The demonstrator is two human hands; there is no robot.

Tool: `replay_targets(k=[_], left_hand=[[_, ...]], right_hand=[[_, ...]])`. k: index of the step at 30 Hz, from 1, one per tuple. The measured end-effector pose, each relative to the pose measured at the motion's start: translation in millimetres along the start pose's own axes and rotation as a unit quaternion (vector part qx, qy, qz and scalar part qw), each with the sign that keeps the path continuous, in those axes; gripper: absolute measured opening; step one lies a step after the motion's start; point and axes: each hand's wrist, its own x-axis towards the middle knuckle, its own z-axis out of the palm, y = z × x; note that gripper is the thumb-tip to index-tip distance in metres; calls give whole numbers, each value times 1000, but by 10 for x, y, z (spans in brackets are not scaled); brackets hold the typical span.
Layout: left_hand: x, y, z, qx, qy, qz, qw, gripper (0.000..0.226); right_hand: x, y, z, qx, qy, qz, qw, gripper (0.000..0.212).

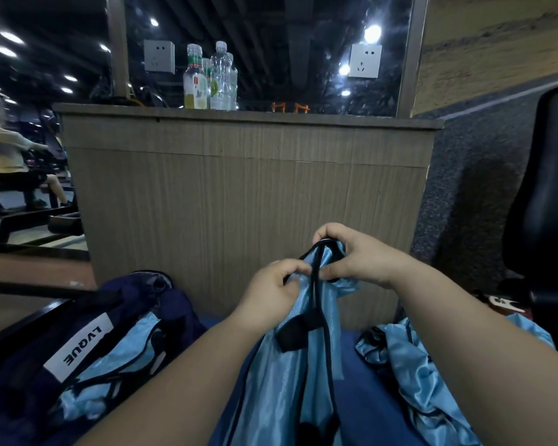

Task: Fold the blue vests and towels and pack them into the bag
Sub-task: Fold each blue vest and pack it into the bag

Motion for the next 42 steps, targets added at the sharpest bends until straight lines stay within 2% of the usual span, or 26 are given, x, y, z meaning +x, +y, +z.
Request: replay_targets(k=[3, 5, 9, 12, 15, 20, 25, 28, 30, 33, 35, 38, 40, 42], left_hand=[[-29, 64, 0, -173, -49, -60, 982, 13], [-46, 79, -15, -204, -71, -60, 974, 23], [-58, 108, -6, -152, -79, -77, 982, 40], [-58, 136, -57, -154, -75, -90, 981, 49], [-67, 156, -141, -126, -99, -99, 982, 27], [-26, 110, -204, 30, -141, -92, 985, 38], [14, 88, -304, 96, -179, -105, 973, 23], [14, 59, -385, 125, -181, -118, 968, 16], [0, 49, -426, 85, -169, -135, 973, 21], [-17, 19, -451, -36, -127, -155, 979, 23], [-39, -2, -444, -114, -112, -151, 975, 19], [-90, -36, -388, -231, -101, -138, 958, 28], [-139, -41, -325, -247, -87, -117, 958, 27], [-187, -34, -246, -211, -74, -94, 970, 22]], right_hand=[[7, -41, 13, -4, 10, -15, 1000, 41], [15, -78, 24, -12, 12, -22, 1000, 43], [34, -156, 54, -18, 18, -33, 999, 42], [40, -195, 51, -12, 24, -30, 999, 35], [36, -200, 37, 8, 21, -19, 1000, 30], [58, -215, 35, 19, 27, 3, 999, 25], [101, -241, 56, -98, 72, 5, 993, 27], [126, -197, -27, -143, 148, 13, 979, 35], [132, -156, -84, -173, 160, 31, 971, 36], [143, -101, -98, -202, 149, 40, 967, 39], [144, -120, -83, -193, 164, 24, 967, 41], [141, -190, -78, -157, 206, -17, 966, 41], [129, -254, -73, -137, 226, -50, 963, 38], [128, -319, -67, -138, 233, -76, 960, 35]])
